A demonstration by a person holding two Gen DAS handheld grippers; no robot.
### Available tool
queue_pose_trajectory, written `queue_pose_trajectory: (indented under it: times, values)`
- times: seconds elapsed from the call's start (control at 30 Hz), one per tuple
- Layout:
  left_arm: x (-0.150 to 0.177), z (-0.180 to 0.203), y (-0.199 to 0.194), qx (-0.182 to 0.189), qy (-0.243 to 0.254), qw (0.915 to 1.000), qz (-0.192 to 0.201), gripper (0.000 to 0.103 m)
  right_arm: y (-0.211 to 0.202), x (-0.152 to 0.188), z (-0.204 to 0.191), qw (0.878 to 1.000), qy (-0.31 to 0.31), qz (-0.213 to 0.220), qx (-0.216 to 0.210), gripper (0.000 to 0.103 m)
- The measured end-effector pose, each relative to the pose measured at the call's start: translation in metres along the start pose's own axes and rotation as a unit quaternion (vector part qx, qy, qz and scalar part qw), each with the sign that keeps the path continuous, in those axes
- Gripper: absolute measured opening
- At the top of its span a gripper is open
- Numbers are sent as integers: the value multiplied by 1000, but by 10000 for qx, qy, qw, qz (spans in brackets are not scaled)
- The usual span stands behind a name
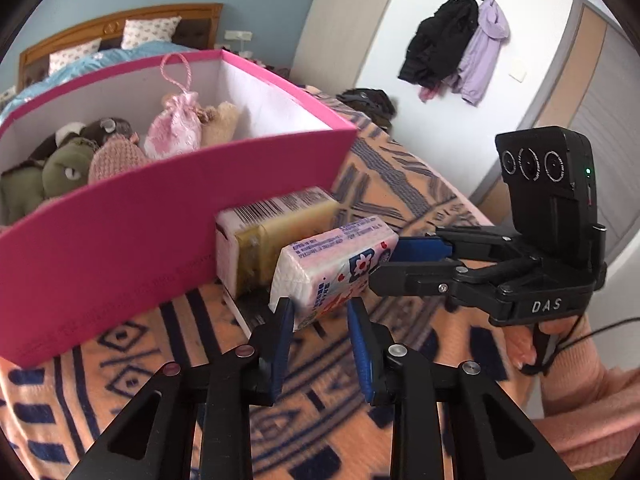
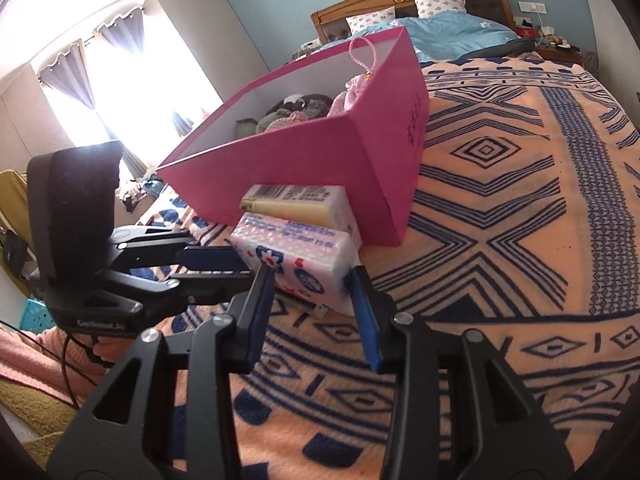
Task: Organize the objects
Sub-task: 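Grasp the white floral tissue pack with the left gripper, then lift the tissue pack and carry it over the magenta box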
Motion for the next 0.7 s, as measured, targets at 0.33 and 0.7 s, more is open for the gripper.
queue_pose_trajectory:
  times: [0.33,0.7]
  values:
    - [55,3,-10,422,-424,9946,-847,28,-14,30,-29,9949,114,-913,-417,43]
    - [50,-6,-7,212,-672,9948,-734,28,7,42,-14,9953,376,-891,-83,43]
Point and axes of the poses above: each gripper's, at about its wrist camera, not at the fingertips, and y roughly the way its jaws point, z to its right, x to its underside, the point moved 4 cm from there along y, roughly the way its jaws point, and after that the axes turned 12 degrees about z, right-handed, at the moved point
